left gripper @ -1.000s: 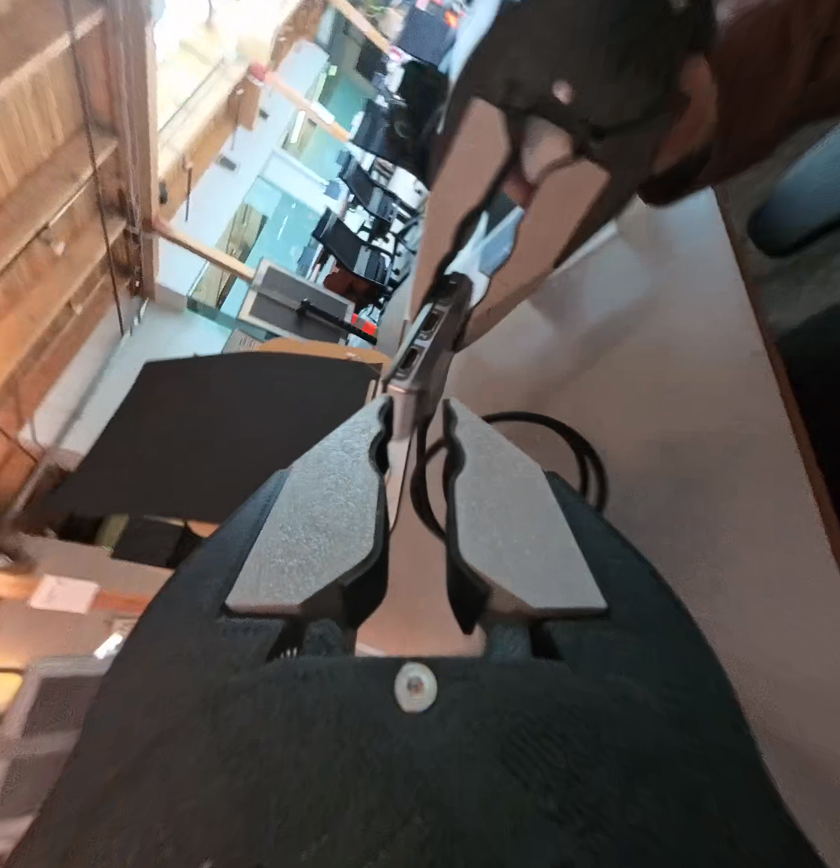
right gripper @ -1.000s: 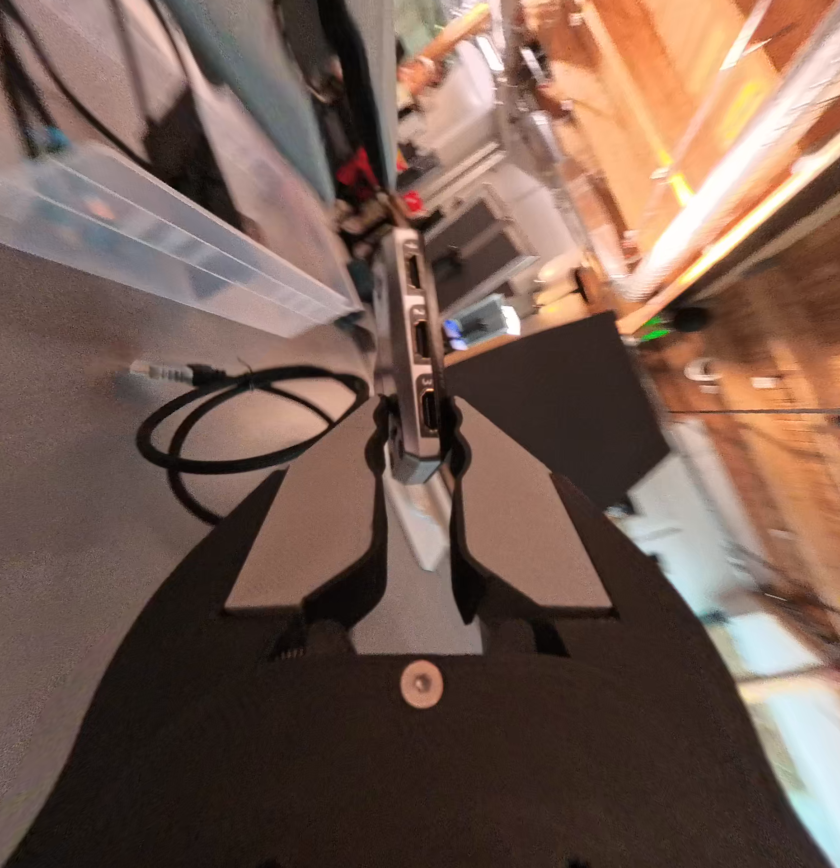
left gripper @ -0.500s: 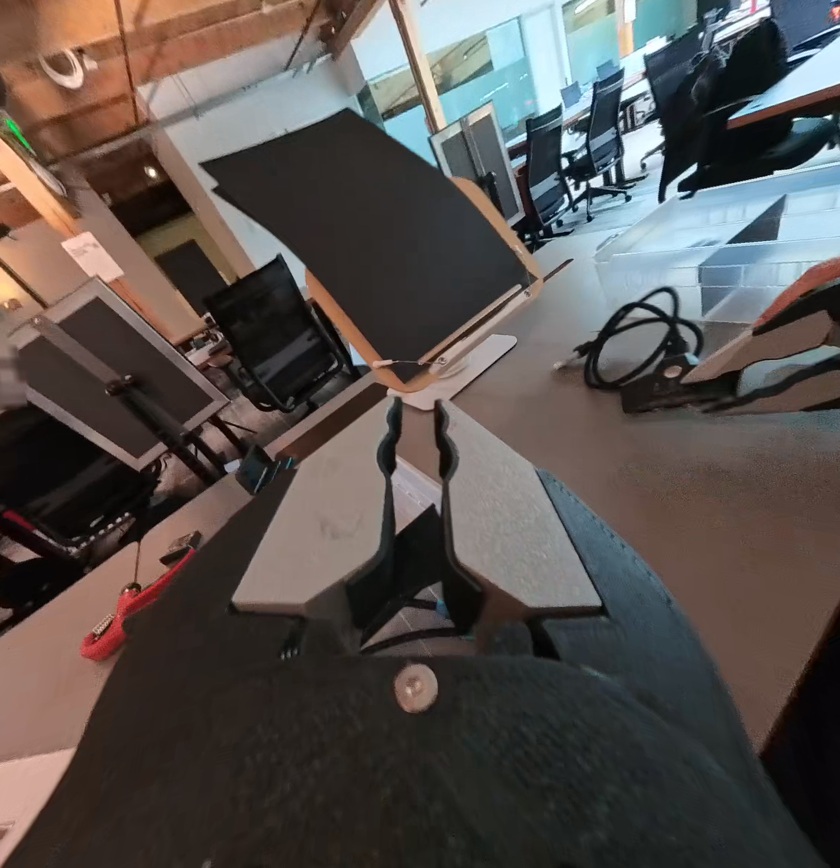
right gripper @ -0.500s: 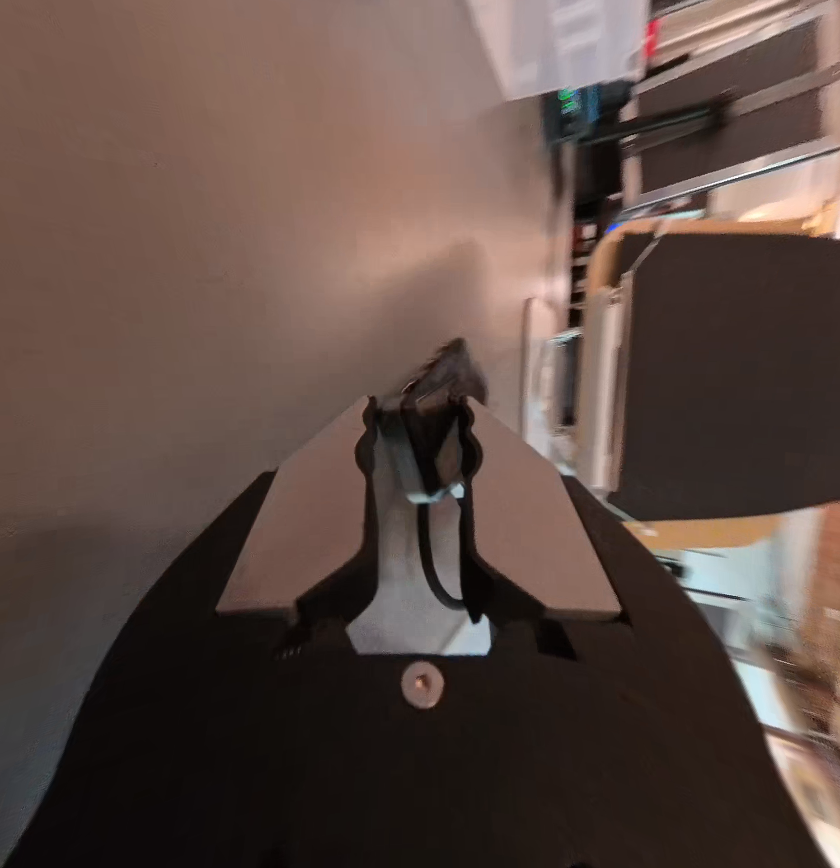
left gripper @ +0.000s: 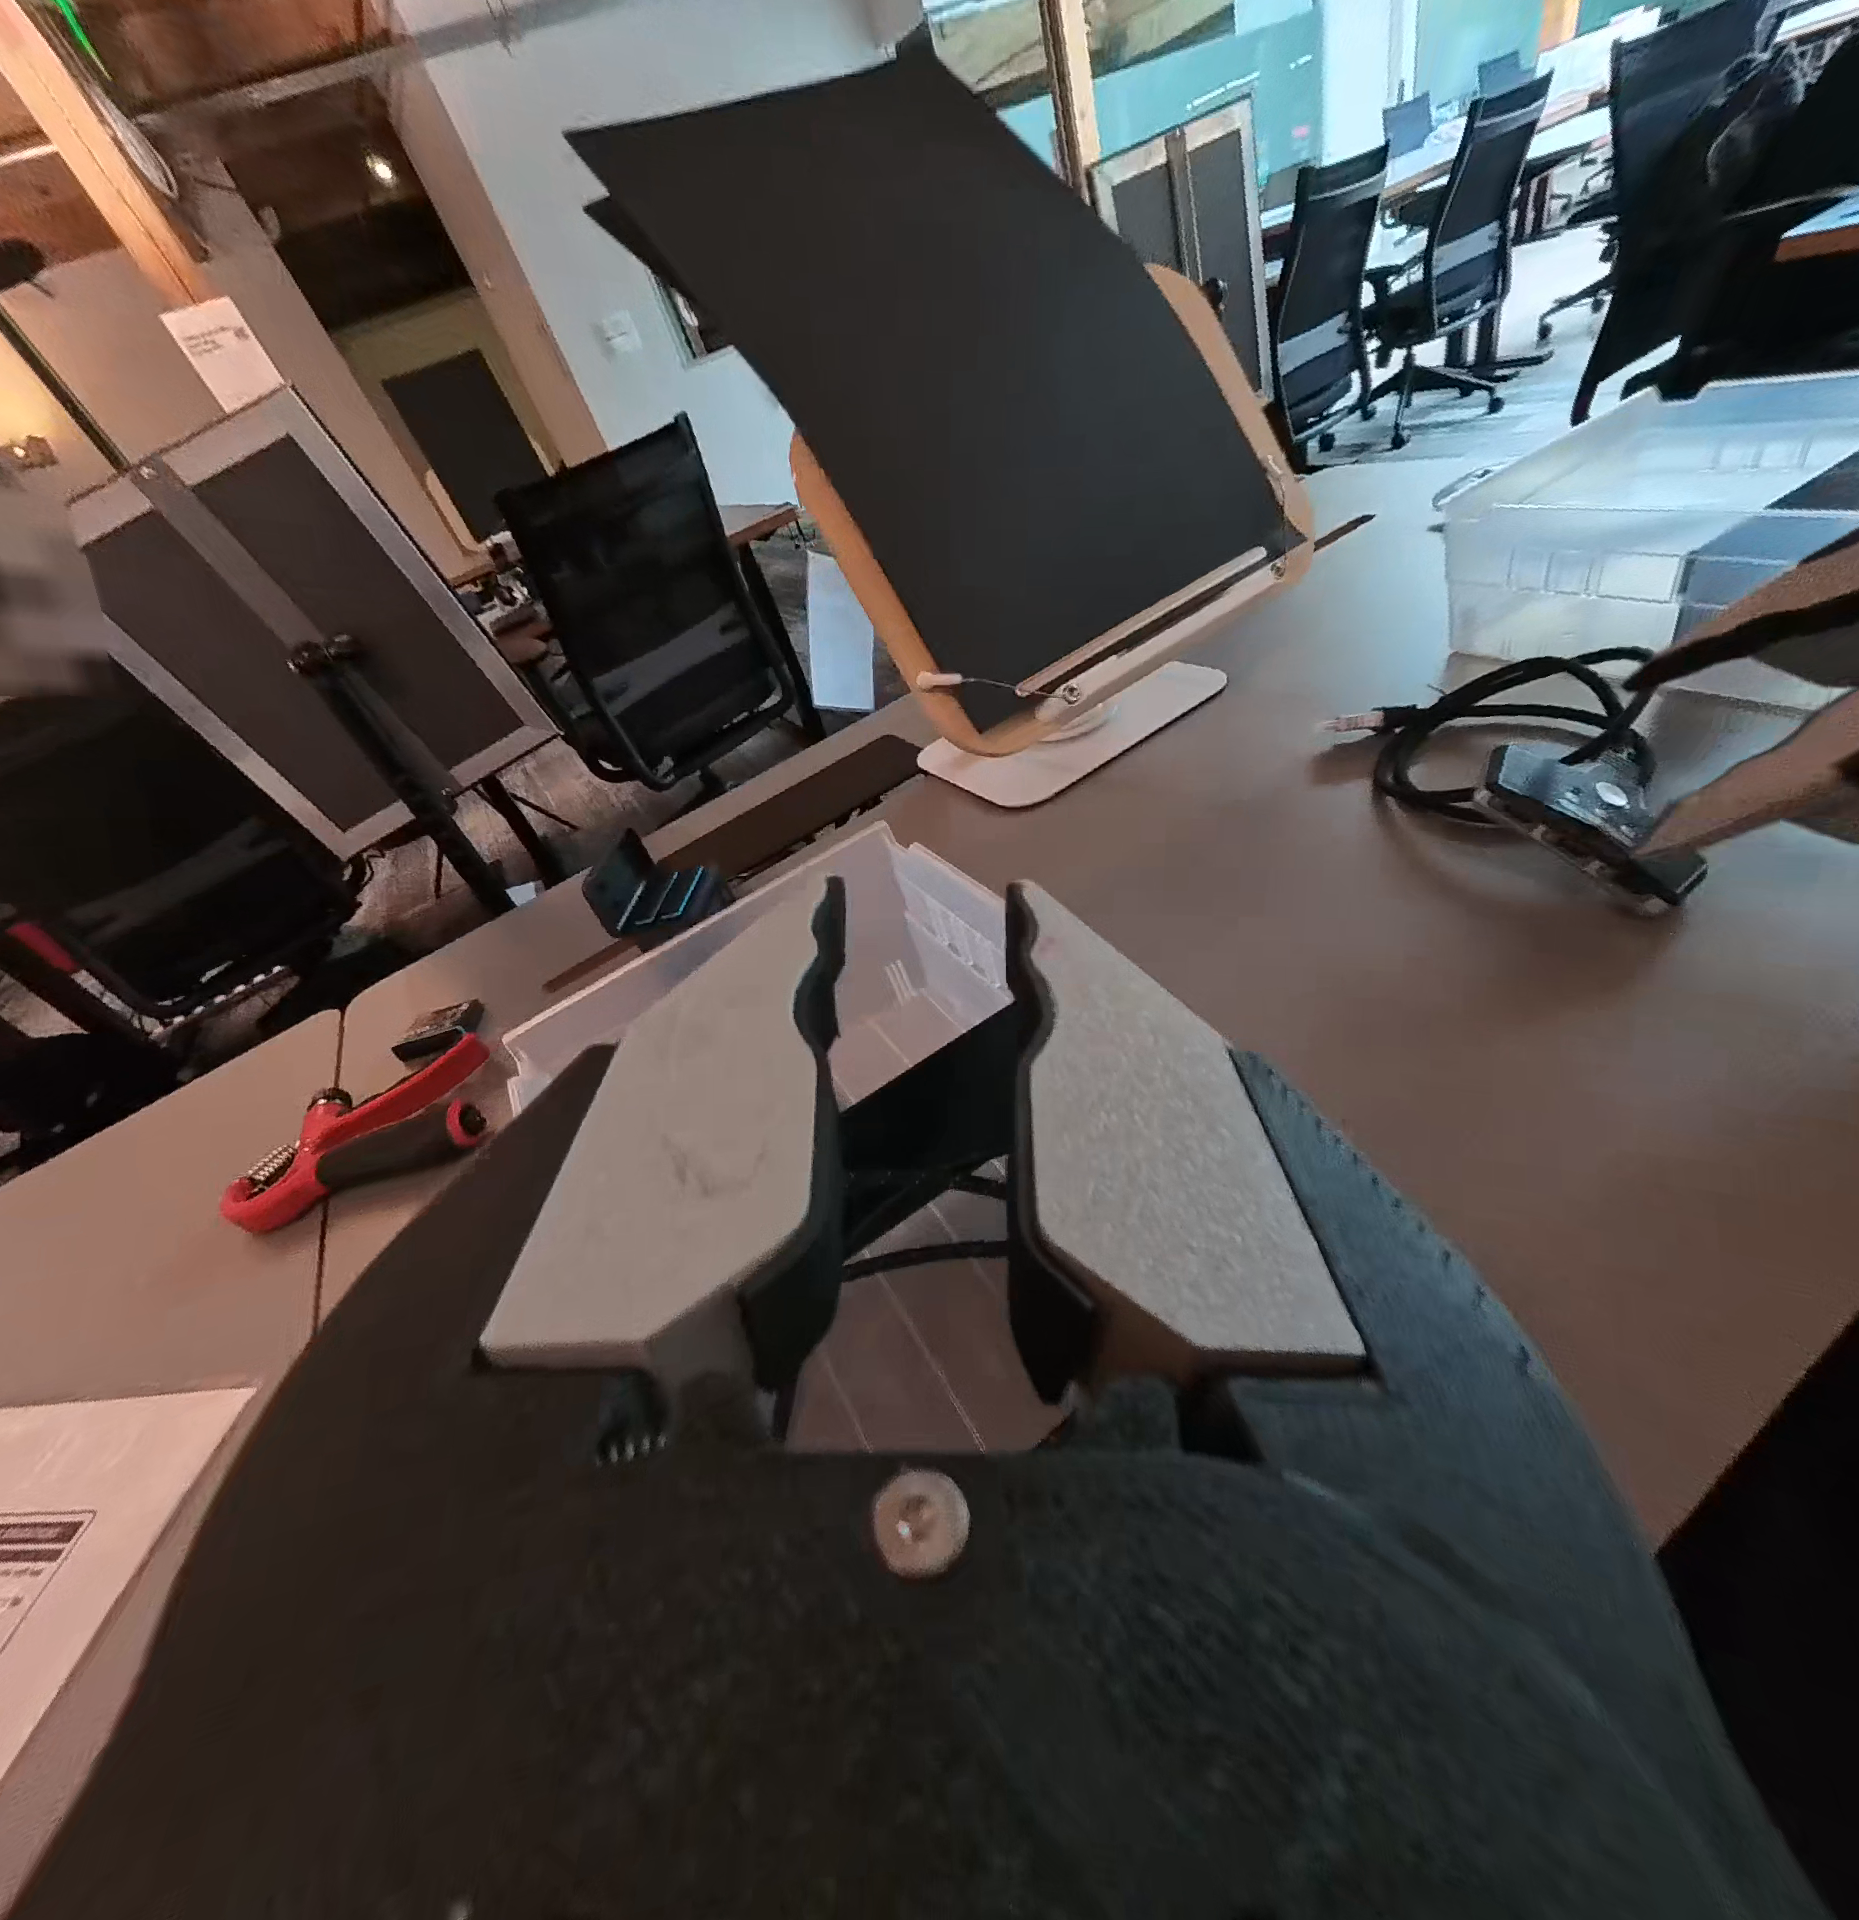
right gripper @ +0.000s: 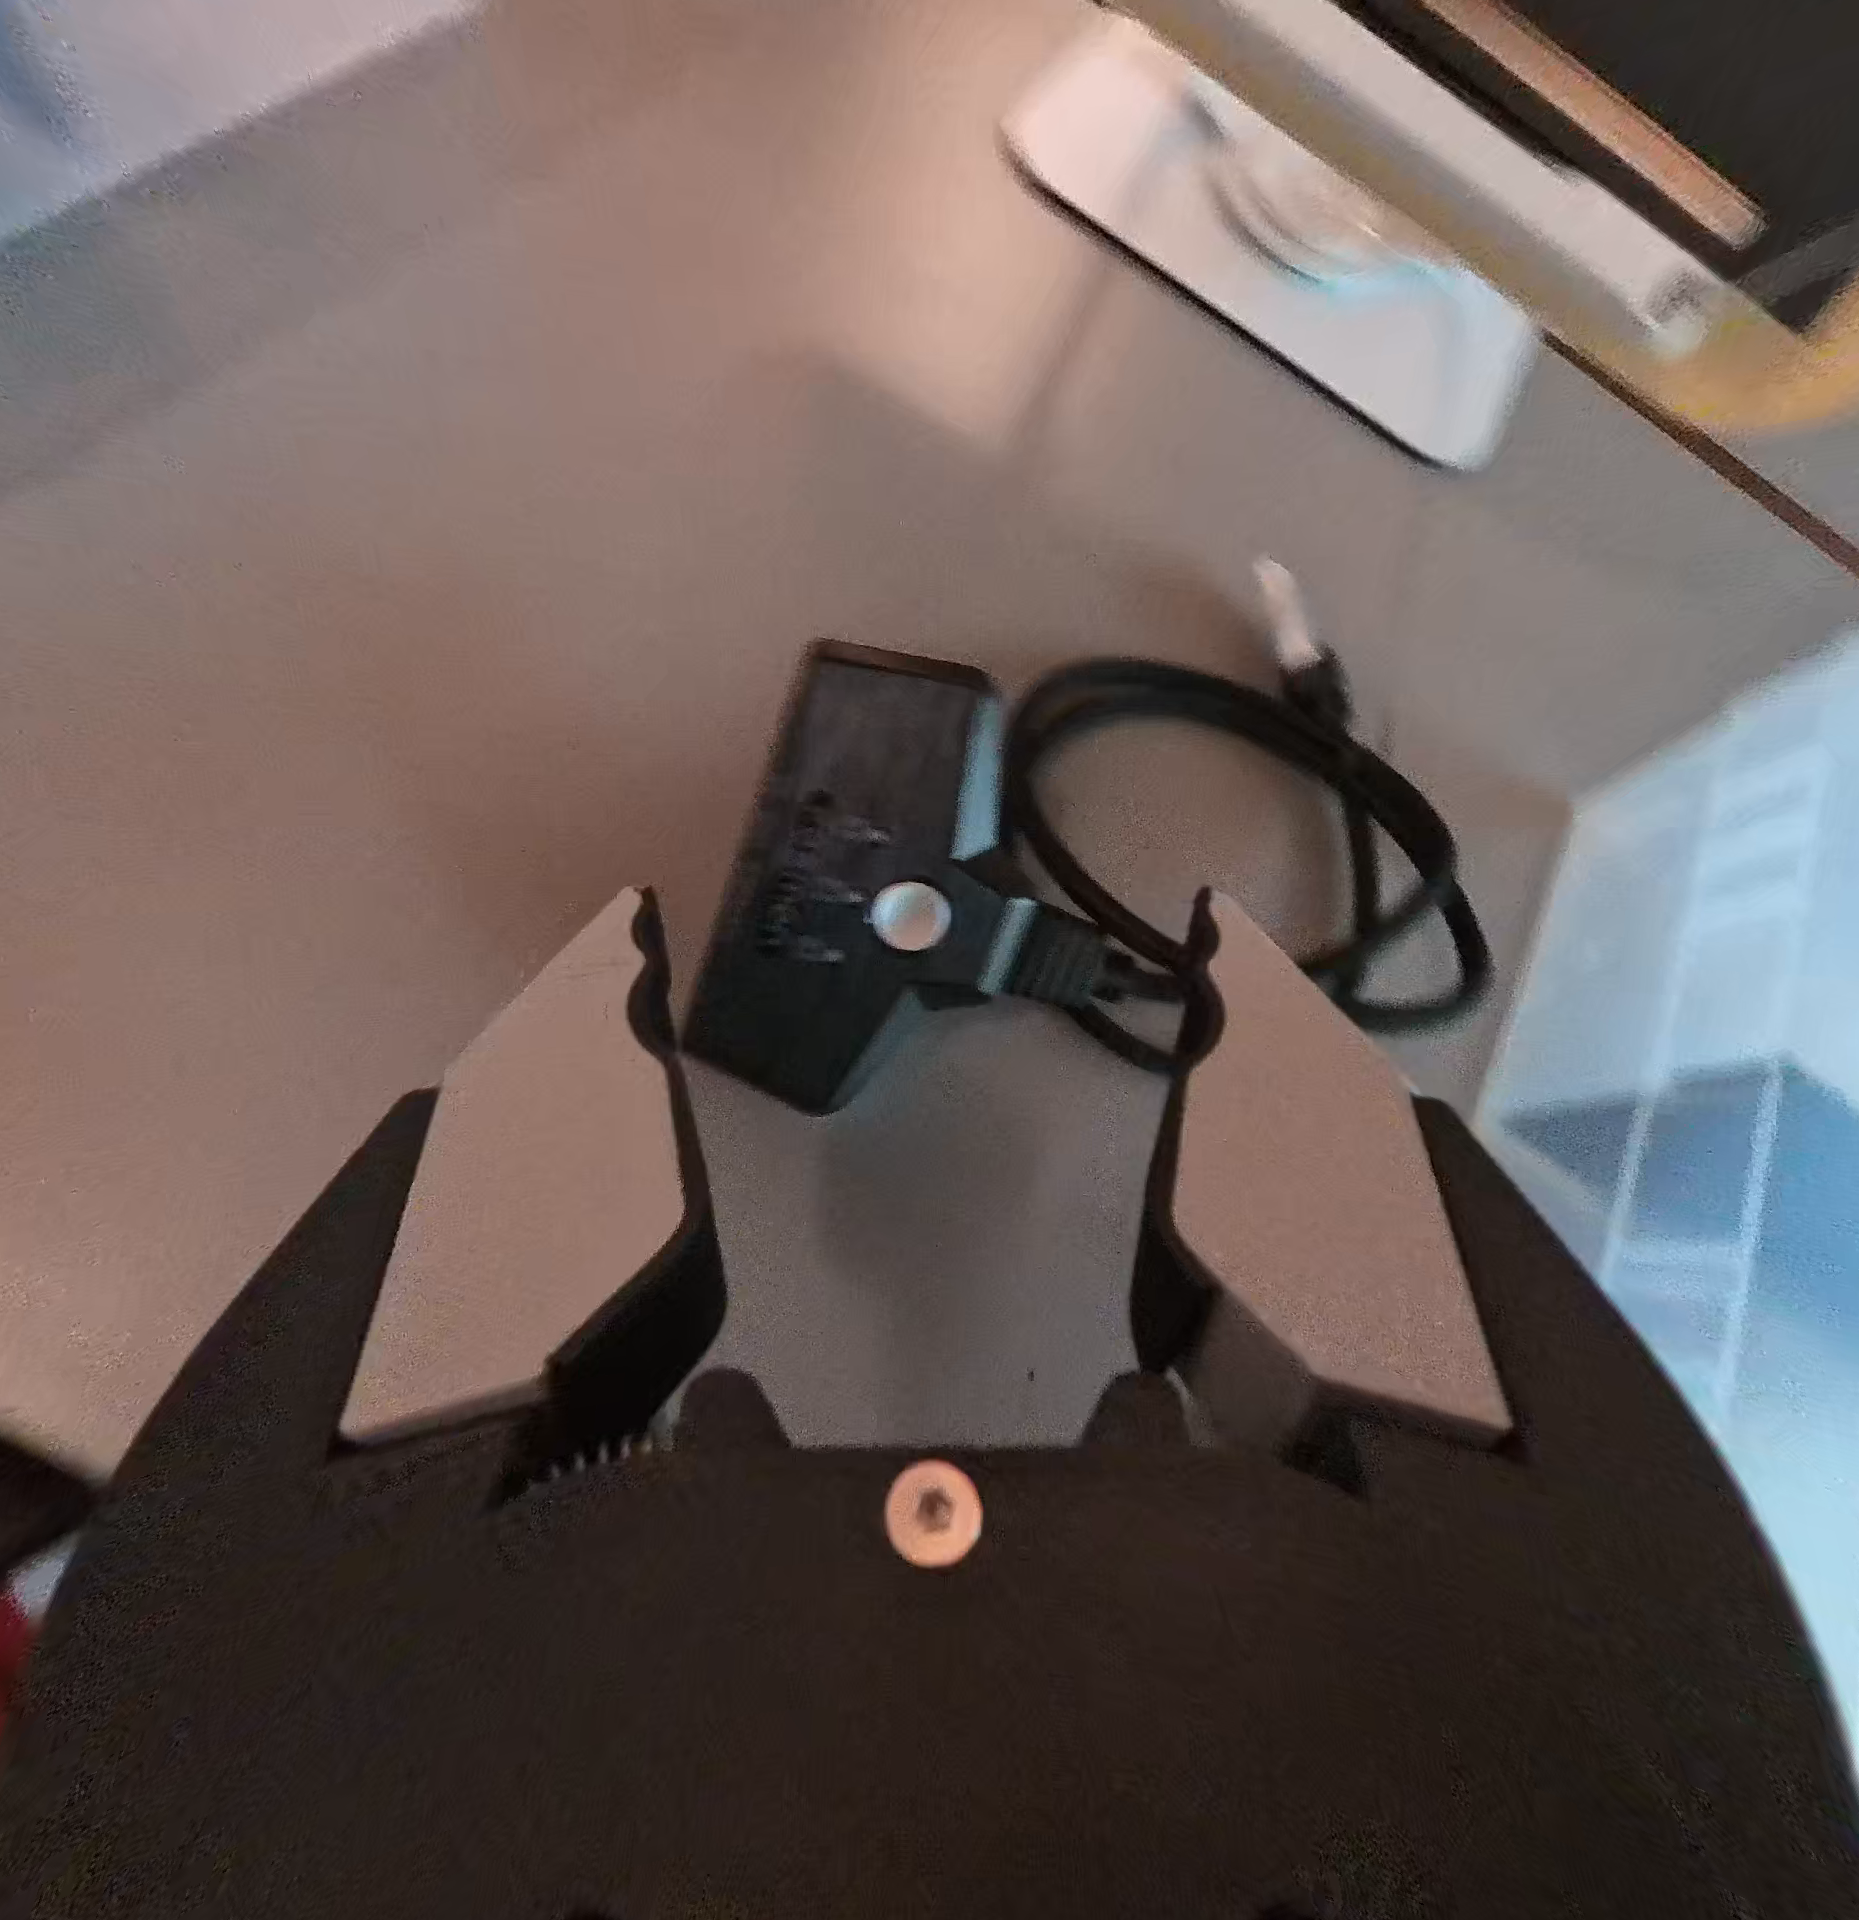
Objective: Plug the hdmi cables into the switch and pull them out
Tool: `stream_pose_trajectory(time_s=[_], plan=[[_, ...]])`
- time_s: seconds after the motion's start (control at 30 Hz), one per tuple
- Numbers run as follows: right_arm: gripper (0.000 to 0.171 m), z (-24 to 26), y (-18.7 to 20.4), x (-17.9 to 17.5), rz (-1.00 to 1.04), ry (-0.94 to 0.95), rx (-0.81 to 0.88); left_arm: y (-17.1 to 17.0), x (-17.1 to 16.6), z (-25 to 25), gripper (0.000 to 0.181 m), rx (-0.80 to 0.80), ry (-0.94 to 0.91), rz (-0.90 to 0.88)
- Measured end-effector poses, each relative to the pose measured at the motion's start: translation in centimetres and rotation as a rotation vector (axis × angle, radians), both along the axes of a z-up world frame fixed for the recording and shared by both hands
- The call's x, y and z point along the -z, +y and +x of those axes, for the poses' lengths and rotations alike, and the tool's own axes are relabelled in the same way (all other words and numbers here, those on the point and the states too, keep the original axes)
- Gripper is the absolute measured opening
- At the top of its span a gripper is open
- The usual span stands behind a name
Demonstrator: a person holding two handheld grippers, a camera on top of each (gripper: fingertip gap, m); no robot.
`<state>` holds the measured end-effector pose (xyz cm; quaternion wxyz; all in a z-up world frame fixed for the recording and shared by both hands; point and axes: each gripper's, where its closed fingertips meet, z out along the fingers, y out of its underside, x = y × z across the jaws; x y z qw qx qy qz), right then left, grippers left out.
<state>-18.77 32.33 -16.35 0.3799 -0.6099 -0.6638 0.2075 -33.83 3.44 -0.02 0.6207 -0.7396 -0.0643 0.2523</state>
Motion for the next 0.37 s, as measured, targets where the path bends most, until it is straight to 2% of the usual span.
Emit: stream_pose_trajectory(time_s=[0.03, 0.1, 0.27, 0.37], plan=[[0.091, 0.0, 0.9, 0.2, 0.007, 0.006, 0.085, 0.1, -0.2, 0.2, 0.028, -0.003, 0.013, -0.001], [0.092, -0.2, 1.6, 0.7, 0.012, 0.031, 0.153, 0.3, -0.3, 0.6, 0.028, -0.005, 0.032, -0.009], [0.098, -1.8, 1.2, 3.6, -0.031, -0.035, 0.133, 0.9, -0.1, 1.1, 0.028, 0.011, 0.040, -0.024], [0.092, -3.2, 0.6, 4.6, -0.015, -0.064, 0.076, 1.0, 0.2, 1.1, 0.028, 0.010, 0.046, -0.039]])
